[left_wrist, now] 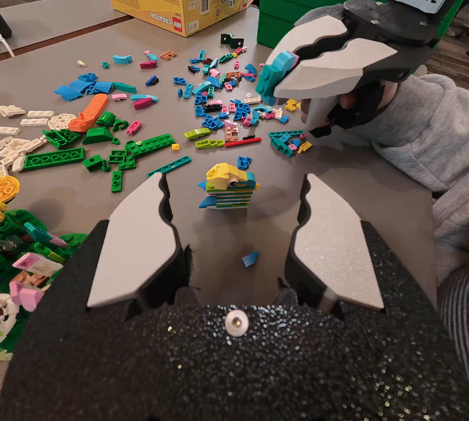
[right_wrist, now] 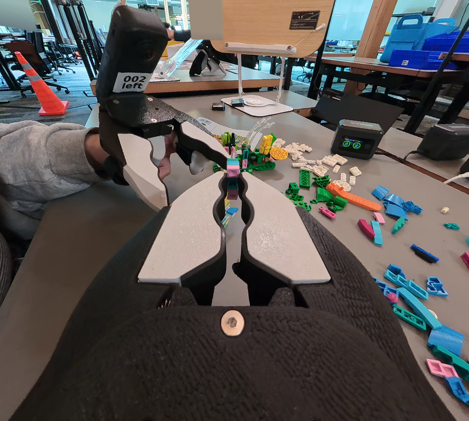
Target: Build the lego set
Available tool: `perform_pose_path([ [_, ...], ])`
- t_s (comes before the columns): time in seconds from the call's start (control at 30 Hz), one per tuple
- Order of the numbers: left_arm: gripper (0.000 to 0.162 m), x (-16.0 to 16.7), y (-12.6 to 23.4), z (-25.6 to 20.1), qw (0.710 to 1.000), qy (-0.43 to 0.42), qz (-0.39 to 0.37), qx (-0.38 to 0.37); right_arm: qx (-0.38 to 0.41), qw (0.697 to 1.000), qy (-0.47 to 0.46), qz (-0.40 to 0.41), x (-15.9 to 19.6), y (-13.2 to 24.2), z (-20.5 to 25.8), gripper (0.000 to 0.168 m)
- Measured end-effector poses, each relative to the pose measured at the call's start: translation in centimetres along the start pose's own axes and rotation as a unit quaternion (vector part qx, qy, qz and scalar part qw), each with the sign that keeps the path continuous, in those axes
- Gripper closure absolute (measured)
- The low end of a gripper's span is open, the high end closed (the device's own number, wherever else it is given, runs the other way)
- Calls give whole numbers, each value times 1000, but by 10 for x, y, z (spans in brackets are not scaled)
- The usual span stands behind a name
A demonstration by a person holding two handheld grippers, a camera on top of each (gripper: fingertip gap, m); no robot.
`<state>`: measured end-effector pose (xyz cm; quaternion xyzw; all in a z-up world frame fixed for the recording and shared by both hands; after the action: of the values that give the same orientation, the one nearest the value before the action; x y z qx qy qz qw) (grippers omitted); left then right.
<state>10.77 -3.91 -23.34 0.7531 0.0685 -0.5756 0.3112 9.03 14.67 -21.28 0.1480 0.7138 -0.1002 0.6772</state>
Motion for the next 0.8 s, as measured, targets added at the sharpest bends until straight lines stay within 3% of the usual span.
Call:
perform_pose_path([
  [0.47, 67, 4, 9, 0, 1000, -1, 10, -7, 33, 999, 6, -5, -1, 2, -4, 162],
  [0.8, 73, 12, 1, -6, 998, -33, 58, -7, 37, 999, 7, -2, 0, 2, -5, 162],
])
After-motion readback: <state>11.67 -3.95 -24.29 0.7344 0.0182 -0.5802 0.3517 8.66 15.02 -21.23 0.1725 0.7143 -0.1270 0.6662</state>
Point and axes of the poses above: each gripper's, where its closed fingertips meet, y back along the fingers, x out of its underside, z = x × y across the jaws, the point moved 9 cm from there along y, back along the fingers, and after that the axes turned 2 degrees about y, right-handed, at the moved point
